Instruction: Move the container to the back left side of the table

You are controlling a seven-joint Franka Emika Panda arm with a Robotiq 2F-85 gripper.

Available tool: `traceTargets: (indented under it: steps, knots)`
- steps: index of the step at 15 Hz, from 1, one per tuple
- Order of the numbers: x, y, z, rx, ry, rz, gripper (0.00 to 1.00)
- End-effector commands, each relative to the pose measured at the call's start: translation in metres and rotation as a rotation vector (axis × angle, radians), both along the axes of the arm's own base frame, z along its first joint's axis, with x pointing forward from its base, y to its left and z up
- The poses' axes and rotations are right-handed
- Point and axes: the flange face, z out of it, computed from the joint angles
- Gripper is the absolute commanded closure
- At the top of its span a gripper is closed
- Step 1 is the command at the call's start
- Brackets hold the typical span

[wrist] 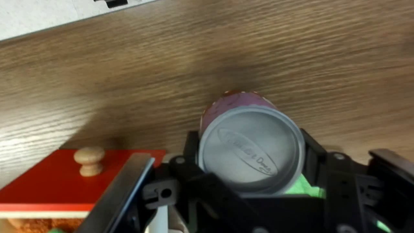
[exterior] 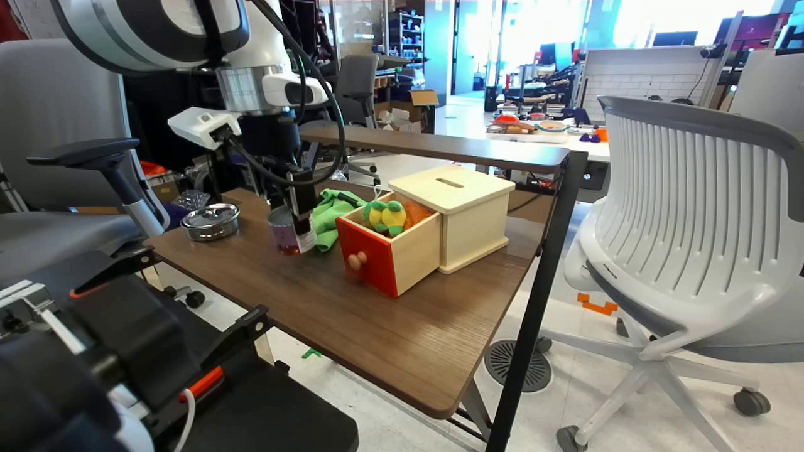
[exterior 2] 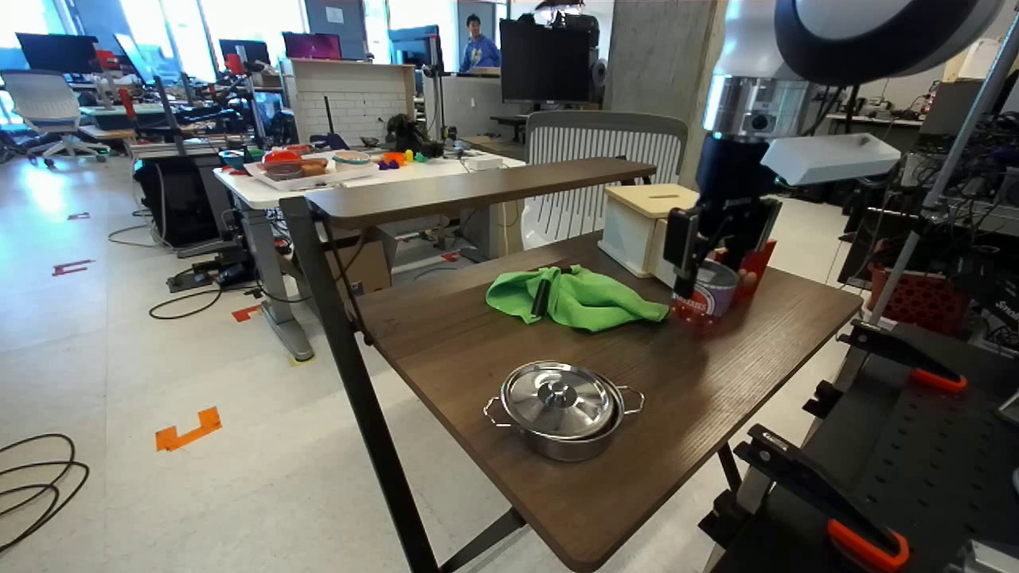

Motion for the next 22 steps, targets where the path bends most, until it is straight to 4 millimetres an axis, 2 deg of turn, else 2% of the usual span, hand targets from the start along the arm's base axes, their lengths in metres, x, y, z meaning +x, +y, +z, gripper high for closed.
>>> traceTargets:
  steps: [1,5,8,11,17,22]
  knots:
    - [0.007,0.040,0.032,0.005,-0.074,0.081,0.53]
    - [0.026,0.102,0.044,-0.013,-0.113,0.198,0.53]
    - [0.042,0.142,0.040,-0.028,-0.131,0.268,0.53]
    - [0.057,0.172,0.032,-0.025,-0.128,0.316,0.53]
    - [0.093,0.198,-0.003,-0.054,-0.084,0.336,0.53]
    - [0.111,0.210,-0.029,-0.073,-0.036,0.341,0.53]
